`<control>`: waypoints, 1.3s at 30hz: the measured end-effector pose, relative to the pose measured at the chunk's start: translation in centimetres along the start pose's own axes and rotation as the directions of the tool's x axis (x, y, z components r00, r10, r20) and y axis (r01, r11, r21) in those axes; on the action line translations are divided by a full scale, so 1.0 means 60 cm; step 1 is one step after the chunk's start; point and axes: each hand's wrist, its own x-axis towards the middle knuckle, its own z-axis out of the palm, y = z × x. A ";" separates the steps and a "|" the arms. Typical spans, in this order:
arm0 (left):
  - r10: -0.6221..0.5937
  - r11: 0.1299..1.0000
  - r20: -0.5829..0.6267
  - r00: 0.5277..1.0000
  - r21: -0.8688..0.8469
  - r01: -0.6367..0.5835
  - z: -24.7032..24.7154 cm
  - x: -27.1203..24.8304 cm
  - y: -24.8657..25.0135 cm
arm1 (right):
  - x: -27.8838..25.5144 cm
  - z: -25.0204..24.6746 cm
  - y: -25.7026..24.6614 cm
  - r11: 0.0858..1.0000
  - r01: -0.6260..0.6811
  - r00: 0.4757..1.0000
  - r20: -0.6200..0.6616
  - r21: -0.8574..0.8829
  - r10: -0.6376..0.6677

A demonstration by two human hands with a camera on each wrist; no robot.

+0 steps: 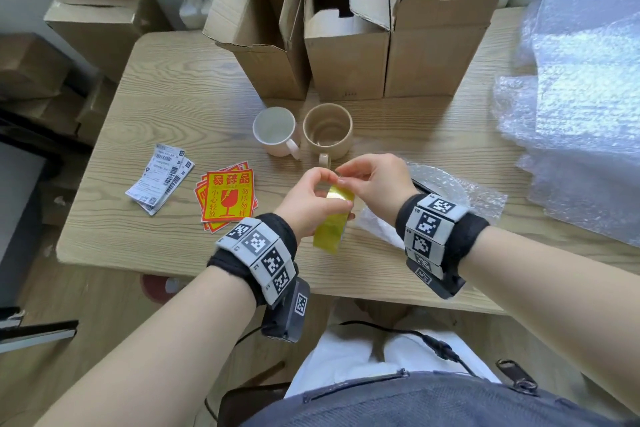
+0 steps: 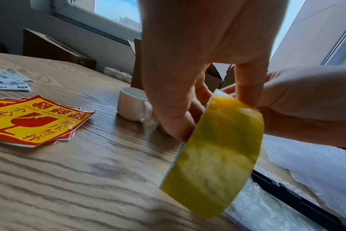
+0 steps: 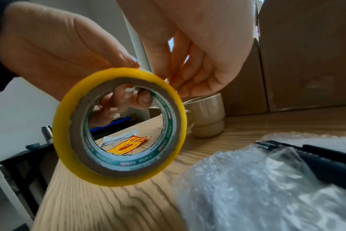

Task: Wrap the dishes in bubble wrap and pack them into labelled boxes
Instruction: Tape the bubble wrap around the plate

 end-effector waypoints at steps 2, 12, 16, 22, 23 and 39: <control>0.015 1.000 0.013 1.000 0.013 -0.015 -0.009 0.004 -0.001 | 0.006 0.006 -0.004 0.999 -0.043 0.999 -0.012 0.022 0.043; 0.153 0.883 -0.092 0.984 0.459 -0.094 -0.041 0.044 -0.012 | 0.023 0.046 -0.011 0.974 -0.116 0.986 -0.144 -0.194 0.089; 0.219 0.791 -0.082 0.972 0.598 -0.128 -0.066 0.052 -0.009 | 0.024 0.048 -0.007 0.975 -0.144 0.983 -0.137 -0.168 0.122; 0.288 0.575 -0.010 0.957 0.801 -0.165 -0.092 0.069 -0.028 | 0.016 0.049 0.001 0.986 -0.163 0.983 -0.084 0.031 0.165; 0.291 0.537 0.008 0.957 0.827 -0.170 -0.095 0.073 -0.034 | 0.016 0.046 0.006 0.982 -0.186 0.978 -0.089 0.023 0.188; 0.263 0.358 0.078 0.962 0.918 -0.172 -0.062 0.099 -0.055 | -0.025 -0.040 0.095 0.615 -0.470 0.882 -0.324 -0.633 0.341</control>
